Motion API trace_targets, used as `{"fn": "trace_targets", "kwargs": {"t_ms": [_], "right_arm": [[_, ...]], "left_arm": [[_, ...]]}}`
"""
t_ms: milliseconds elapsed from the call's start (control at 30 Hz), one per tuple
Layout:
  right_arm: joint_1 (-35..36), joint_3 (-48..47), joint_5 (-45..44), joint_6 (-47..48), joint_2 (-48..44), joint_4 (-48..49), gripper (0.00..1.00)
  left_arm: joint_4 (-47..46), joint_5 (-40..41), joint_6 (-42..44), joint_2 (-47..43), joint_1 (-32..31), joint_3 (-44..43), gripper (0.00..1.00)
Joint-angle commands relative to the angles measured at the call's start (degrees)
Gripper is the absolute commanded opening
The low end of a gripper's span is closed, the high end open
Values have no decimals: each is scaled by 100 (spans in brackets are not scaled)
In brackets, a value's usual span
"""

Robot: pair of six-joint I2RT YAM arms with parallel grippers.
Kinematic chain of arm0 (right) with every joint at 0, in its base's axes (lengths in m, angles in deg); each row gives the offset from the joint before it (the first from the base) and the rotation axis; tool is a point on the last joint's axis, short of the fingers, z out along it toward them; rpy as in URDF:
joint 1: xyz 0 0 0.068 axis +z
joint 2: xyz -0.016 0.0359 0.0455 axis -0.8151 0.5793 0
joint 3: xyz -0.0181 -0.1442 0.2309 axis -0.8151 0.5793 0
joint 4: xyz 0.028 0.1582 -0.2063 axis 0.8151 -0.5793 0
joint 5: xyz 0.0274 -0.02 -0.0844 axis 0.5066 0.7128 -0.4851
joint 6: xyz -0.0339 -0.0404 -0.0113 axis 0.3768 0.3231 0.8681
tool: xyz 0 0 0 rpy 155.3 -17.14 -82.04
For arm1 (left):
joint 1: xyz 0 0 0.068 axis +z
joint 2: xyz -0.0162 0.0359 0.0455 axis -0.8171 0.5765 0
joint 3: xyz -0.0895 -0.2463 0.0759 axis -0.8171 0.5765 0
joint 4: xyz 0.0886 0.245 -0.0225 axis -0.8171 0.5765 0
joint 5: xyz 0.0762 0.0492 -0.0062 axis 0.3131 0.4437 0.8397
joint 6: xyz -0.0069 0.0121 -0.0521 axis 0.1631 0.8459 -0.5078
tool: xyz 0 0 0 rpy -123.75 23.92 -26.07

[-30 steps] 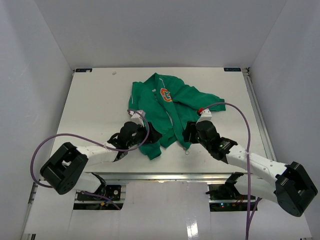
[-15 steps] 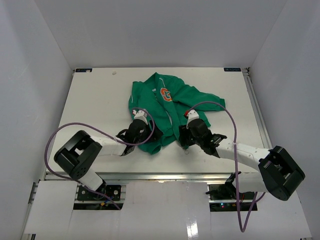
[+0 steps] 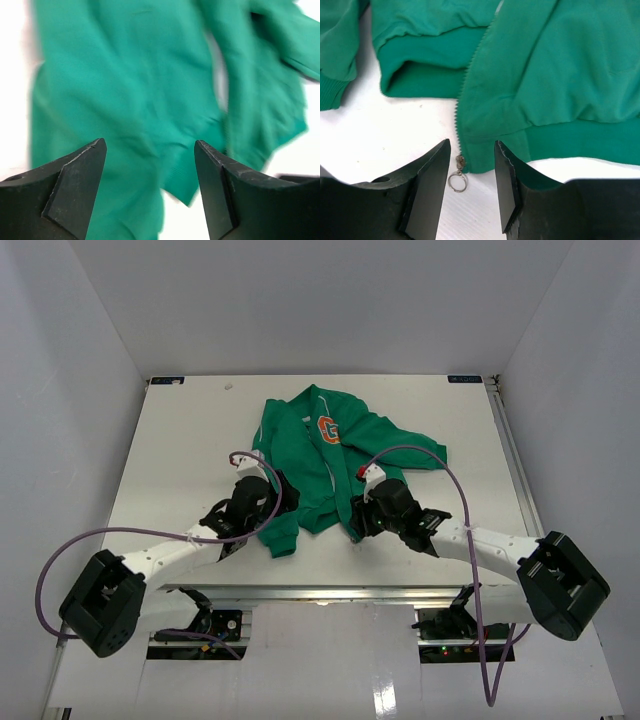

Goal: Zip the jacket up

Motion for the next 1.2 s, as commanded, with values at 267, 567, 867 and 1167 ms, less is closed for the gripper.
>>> {"fn": "trace_targets", "kwargs": {"t_ms": [267, 567, 867, 1167], "right_arm": [[142, -416, -146, 272, 248, -443, 54], [125, -652, -14, 395, 1082, -715, 51], [107, -688, 56, 331, 1546, -706, 42], [111, -726, 187, 288, 1603, -820, 15]], "left_arm": [[-1178, -2594, 86, -982, -87, 376, 82], [-1128, -2716, 328, -598, -88, 464, 83], [-1078, -2516, 478, -724, -96, 599, 83], [-1179, -2483, 512, -623, -96, 654, 84]]}}
